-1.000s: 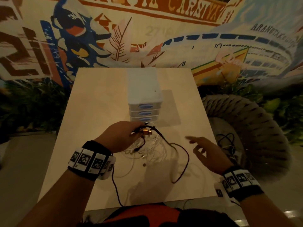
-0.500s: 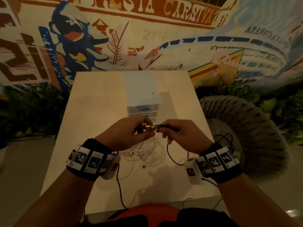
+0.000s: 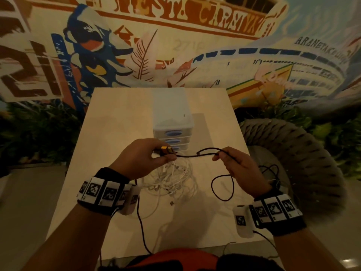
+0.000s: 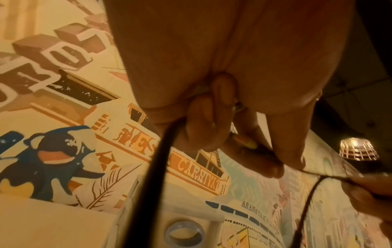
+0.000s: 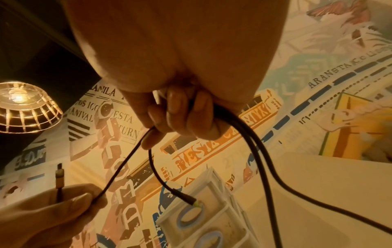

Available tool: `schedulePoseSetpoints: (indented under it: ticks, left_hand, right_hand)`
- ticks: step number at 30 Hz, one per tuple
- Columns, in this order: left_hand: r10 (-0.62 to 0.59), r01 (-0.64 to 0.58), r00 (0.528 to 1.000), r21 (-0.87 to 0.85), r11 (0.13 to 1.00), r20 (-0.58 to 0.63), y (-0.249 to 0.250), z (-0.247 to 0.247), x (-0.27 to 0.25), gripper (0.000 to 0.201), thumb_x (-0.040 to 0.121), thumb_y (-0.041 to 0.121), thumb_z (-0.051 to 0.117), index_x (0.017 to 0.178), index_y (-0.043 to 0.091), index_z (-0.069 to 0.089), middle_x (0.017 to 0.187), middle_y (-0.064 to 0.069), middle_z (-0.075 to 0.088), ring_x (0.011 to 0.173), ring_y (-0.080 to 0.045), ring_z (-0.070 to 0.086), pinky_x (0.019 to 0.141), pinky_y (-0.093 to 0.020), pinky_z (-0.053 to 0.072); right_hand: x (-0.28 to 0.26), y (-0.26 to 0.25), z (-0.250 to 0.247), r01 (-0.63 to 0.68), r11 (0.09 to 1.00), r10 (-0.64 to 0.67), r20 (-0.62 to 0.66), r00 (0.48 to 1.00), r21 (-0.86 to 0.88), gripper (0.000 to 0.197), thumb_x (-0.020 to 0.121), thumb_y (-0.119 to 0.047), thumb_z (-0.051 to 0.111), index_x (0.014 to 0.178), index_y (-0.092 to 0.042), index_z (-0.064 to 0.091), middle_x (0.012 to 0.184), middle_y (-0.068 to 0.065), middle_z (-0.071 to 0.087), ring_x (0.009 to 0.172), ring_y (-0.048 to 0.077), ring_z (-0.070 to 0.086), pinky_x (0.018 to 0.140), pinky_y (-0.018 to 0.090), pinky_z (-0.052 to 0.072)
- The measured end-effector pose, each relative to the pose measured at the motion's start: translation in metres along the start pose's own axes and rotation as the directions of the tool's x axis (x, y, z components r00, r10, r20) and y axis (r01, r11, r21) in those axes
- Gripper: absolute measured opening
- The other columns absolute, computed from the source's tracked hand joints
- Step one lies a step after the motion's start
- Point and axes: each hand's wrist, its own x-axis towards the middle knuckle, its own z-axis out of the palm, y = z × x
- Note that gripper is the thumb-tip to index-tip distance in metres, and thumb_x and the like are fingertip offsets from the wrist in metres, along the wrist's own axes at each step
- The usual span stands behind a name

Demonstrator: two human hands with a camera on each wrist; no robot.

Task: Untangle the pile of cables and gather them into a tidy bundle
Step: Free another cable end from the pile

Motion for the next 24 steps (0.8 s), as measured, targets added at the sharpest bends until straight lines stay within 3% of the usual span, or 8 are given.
schedulePoseSetpoints:
  ticks: [2,5,8,12,14,18,20,24]
  left_hand:
    - [0.007,-0.015,0.998,-0.128,0.992,-0.064,0.004,-0.005,-0.001,0.023,0.082,0.053,0.071,0.091,0.033,0.078,0.08,0.013,0.071,0.074,-0.003,0.064,0.062,-0.022,0.046]
    - [0.002,-0.04,0.992,-0.293,0.955,-0.129,0.017,-0.012,0.0,0.012,0.081,0.044,0.078,0.087,0.033,0.079,0.076,0.01,0.073,0.062,-0.016,0.063,0.057,-0.037,0.049]
    - [0.003,-0.083,0.981,-0.405,0.91,-0.194,0.032,-0.016,0.001,0.013,0.084,0.025,0.079,0.082,0.014,0.074,0.061,0.017,0.066,0.05,-0.004,0.051,0.056,-0.021,0.042]
    - [-0.041,-0.111,0.966,-0.553,0.826,-0.254,0.035,-0.022,0.005,0.015,0.098,0.016,0.063,0.087,0.007,0.065,0.067,0.011,0.062,0.05,0.002,0.046,0.054,-0.012,0.036]
    - [-0.097,-0.091,0.96,-0.616,0.782,-0.265,0.029,-0.024,0.005,0.022,0.105,0.027,0.053,0.09,0.012,0.06,0.076,-0.003,0.06,0.046,-0.006,0.037,0.048,-0.02,0.033]
    - [-0.245,-0.066,0.93,-0.782,0.619,-0.272,0.026,-0.025,0.006,0.025,0.107,0.025,0.034,0.087,0.015,0.046,0.075,0.002,0.059,0.044,-0.011,0.025,0.042,-0.021,0.025]
    - [-0.286,-0.053,0.919,-0.804,0.592,-0.271,0.024,-0.026,0.005,0.021,0.099,0.027,0.032,0.084,0.019,0.042,0.069,0.006,0.054,0.05,-0.021,0.019,0.044,-0.024,0.021]
    - [-0.262,-0.044,0.941,-0.842,0.537,-0.216,0.019,-0.023,-0.001,0.024,0.099,0.026,0.028,0.081,0.022,0.043,0.062,0.005,0.042,0.057,-0.025,0.011,0.045,-0.026,0.019]
  right_hand:
    - [-0.003,0.012,-0.005,-0.042,0.998,0.042,-0.019,0.999,0.039,0.027,0.107,-0.021,0.047,0.095,-0.02,0.072,0.06,-0.009,0.051,0.055,0.01,0.042,0.055,0.024,0.035]
    - [-0.008,0.022,-0.013,-0.089,0.995,0.09,-0.016,0.996,0.052,0.028,0.106,-0.023,0.048,0.095,-0.022,0.074,0.074,0.003,0.067,0.064,0.017,0.058,0.063,0.028,0.047]
    - [-0.017,0.036,-0.023,-0.11,0.993,0.105,-0.09,0.99,-0.05,0.025,0.104,-0.021,0.051,0.097,-0.024,0.075,0.094,-0.003,0.075,0.09,0.011,0.069,0.08,0.024,0.053]
    - [-0.04,0.062,-0.056,-0.232,0.954,0.181,-0.254,0.95,-0.187,0.024,0.102,-0.022,0.056,0.09,-0.028,0.076,0.095,-0.012,0.073,0.093,0.004,0.066,0.082,0.027,0.048]
    - [-0.065,0.073,-0.072,-0.34,0.918,0.33,-0.085,0.94,-0.203,0.02,0.099,-0.022,0.06,0.09,-0.028,0.078,0.095,-0.019,0.074,0.092,-0.002,0.067,0.081,0.023,0.049]
    - [-0.121,0.096,-0.08,-0.545,0.76,0.65,0.418,0.635,-0.354,0.017,0.076,-0.039,0.082,0.091,-0.032,0.083,0.097,-0.01,0.078,0.093,0.005,0.072,0.086,0.02,0.054]
    - [-0.148,0.116,-0.069,-0.583,0.658,0.75,0.482,0.453,-0.476,0.007,0.082,-0.03,0.083,0.087,-0.036,0.083,0.091,-0.016,0.078,0.092,-0.002,0.071,0.085,0.013,0.051]
    - [-0.208,0.189,-0.044,-0.572,0.514,0.855,0.433,0.284,-0.639,0.03,0.09,-0.024,0.073,0.083,-0.052,0.078,0.087,-0.024,0.075,0.087,-0.009,0.068,0.099,0.025,0.052]
